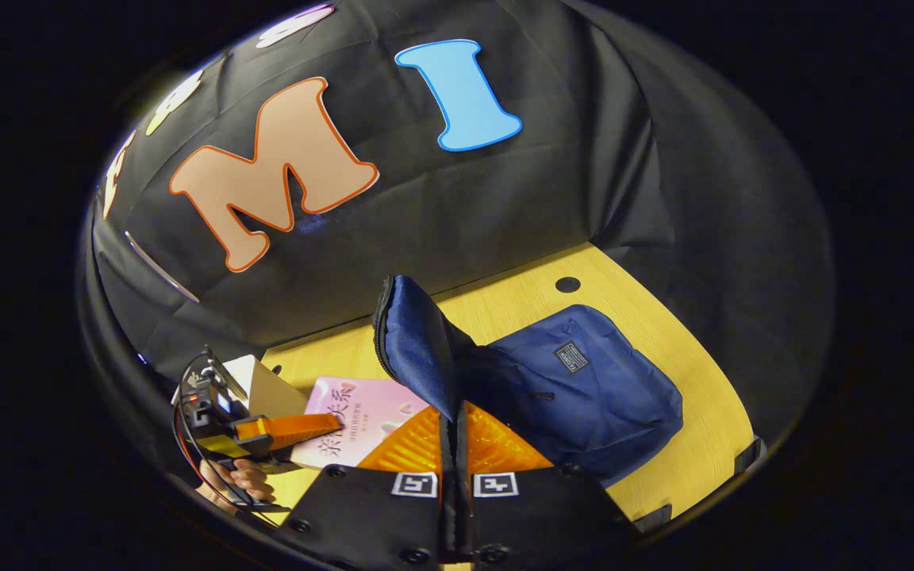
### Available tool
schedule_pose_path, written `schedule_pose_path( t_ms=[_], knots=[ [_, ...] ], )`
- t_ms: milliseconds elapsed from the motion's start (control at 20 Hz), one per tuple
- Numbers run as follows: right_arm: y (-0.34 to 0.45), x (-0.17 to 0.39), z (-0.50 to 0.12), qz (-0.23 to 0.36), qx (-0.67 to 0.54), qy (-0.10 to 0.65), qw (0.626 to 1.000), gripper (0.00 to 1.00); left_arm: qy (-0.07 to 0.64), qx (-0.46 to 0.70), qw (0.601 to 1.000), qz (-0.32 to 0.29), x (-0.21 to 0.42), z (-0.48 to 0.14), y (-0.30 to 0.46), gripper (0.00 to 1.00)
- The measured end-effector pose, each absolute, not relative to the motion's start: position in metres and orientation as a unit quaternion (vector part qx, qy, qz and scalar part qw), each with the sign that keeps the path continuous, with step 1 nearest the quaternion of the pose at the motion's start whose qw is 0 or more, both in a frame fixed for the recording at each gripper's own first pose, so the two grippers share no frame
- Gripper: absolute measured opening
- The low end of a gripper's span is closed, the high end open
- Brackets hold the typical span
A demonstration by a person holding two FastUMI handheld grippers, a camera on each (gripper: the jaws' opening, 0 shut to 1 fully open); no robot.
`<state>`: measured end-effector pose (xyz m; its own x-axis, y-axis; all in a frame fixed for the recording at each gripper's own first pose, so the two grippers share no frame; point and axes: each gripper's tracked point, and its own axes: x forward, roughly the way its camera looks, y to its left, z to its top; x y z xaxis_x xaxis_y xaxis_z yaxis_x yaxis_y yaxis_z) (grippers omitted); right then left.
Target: Open the schoolbag, grab two books from the bookshelf and put them into the schoolbag.
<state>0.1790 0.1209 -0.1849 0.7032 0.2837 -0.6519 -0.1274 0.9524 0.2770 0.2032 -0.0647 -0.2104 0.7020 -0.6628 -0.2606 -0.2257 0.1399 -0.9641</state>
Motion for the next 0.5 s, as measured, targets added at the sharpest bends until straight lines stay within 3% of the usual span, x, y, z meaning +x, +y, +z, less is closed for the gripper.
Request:
schedule_pose_path(
  t_ms=[500],
  knots=[
    [0.123, 0.173, -0.187, 0.124, 0.097, 0.366, 0.917, 0.03, 0.351, -0.67, 0.632, -0.167, 0.213, -0.235, -0.126, 0.26]
  ],
)
